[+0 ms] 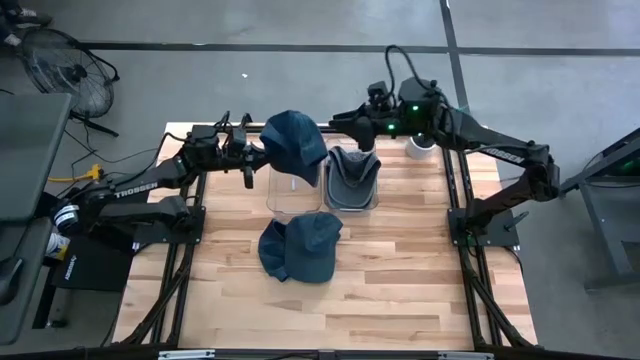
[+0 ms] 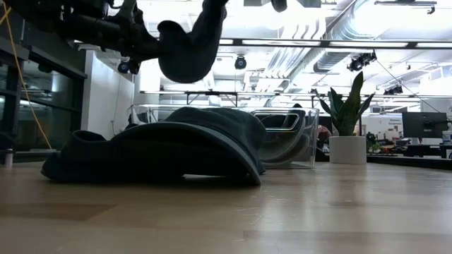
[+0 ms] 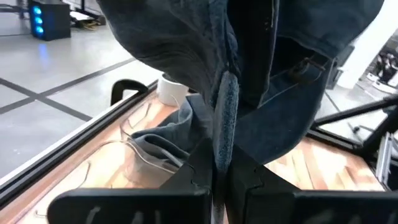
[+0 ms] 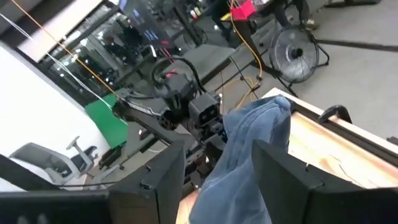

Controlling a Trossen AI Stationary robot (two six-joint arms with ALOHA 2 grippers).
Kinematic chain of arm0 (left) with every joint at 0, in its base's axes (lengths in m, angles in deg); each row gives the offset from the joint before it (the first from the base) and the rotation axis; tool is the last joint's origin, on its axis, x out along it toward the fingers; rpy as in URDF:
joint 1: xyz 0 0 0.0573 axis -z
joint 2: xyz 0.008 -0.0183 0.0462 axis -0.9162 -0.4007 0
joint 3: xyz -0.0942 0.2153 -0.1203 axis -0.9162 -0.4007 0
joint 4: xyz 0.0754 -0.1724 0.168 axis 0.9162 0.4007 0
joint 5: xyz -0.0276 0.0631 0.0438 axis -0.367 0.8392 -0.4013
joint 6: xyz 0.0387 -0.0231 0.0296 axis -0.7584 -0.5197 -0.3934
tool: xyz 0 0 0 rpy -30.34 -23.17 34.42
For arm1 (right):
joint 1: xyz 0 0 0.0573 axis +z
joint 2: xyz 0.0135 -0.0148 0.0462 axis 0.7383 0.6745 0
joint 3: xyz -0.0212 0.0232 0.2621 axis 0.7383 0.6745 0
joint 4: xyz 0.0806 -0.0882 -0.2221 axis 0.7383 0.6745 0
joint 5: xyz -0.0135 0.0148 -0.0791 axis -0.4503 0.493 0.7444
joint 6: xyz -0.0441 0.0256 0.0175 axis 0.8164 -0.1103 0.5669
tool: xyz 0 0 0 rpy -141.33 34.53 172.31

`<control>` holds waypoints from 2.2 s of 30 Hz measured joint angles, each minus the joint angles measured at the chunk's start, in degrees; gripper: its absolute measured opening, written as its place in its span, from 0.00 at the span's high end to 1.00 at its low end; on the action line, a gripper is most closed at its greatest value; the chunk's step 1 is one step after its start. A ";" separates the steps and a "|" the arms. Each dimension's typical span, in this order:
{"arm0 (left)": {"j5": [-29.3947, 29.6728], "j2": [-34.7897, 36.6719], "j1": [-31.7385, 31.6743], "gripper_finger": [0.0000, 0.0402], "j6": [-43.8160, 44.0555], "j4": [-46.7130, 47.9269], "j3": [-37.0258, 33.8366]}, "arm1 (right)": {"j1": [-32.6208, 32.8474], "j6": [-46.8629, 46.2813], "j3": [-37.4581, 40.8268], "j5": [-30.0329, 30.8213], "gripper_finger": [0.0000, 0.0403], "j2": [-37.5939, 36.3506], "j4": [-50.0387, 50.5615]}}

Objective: Pick & Place hat
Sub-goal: Put the right blue cap into the left transparent bin

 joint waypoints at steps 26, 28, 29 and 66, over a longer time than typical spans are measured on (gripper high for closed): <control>7.29 1.47 0.00 0.99 35.71 19.99 0.00 | 11.14 2.24 0.04 18.58 1.00 -1.06 29.39; 6.98 1.46 0.02 0.99 37.86 21.49 0.00 | 11.87 1.89 0.04 20.06 1.00 -1.06 31.68; 6.87 1.45 0.00 0.99 38.69 21.83 0.00 | 12.22 1.69 0.04 20.81 1.00 -1.06 32.77; 1.26 -12.95 0.00 0.97 42.23 28.89 6.92 | 15.44 4.68 0.04 24.94 1.00 -1.06 48.15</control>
